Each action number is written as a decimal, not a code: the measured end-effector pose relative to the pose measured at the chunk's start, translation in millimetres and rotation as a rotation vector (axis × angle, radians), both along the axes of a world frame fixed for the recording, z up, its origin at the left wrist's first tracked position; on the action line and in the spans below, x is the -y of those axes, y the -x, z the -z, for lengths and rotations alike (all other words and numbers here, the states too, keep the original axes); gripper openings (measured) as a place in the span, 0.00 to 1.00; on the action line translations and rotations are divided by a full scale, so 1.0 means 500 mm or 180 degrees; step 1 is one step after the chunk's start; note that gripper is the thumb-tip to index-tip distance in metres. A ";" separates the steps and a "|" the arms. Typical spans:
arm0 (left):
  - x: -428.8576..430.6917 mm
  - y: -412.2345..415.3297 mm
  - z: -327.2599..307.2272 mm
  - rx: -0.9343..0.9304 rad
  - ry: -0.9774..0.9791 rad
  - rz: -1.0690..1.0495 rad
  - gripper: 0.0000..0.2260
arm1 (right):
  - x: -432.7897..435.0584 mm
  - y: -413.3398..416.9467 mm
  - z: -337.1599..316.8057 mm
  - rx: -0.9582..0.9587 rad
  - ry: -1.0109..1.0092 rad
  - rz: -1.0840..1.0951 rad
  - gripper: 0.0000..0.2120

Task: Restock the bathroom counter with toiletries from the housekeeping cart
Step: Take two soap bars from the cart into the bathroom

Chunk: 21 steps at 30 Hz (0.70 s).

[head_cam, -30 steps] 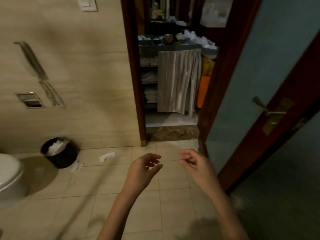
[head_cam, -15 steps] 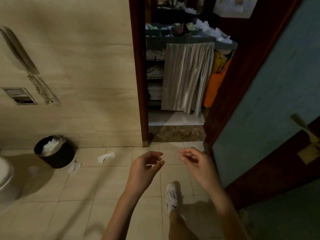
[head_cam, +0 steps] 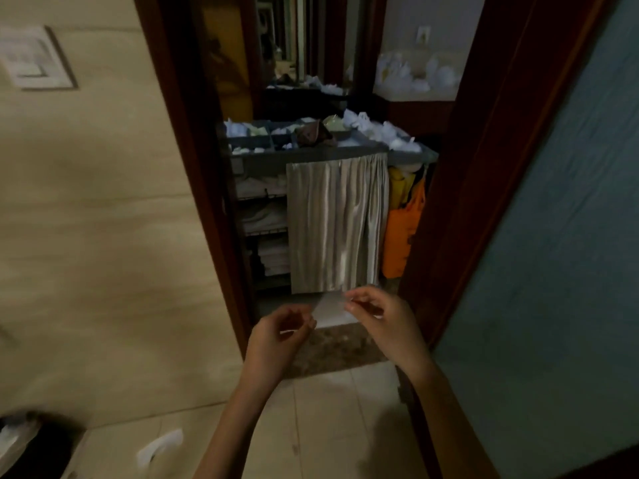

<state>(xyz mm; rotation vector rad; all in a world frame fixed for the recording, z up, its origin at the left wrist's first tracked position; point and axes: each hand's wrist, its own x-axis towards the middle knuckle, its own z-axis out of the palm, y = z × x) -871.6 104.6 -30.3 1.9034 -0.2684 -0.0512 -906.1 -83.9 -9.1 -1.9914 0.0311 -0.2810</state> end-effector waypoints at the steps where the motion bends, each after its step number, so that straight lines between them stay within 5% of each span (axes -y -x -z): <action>1: 0.016 -0.037 0.001 0.0033 -0.0046 0.0026 0.08 | 0.018 -0.033 -0.003 0.0017 0.0009 0.0003 0.05; 15: 0.061 -0.430 0.050 -0.0404 -0.0168 -0.0037 0.12 | 0.047 -0.443 0.093 -0.0288 -0.0026 -0.0001 0.09; 21: 0.057 -0.644 0.007 -0.0100 -0.0032 0.0089 0.09 | 0.019 -0.646 0.021 -0.0127 0.0138 0.0020 0.08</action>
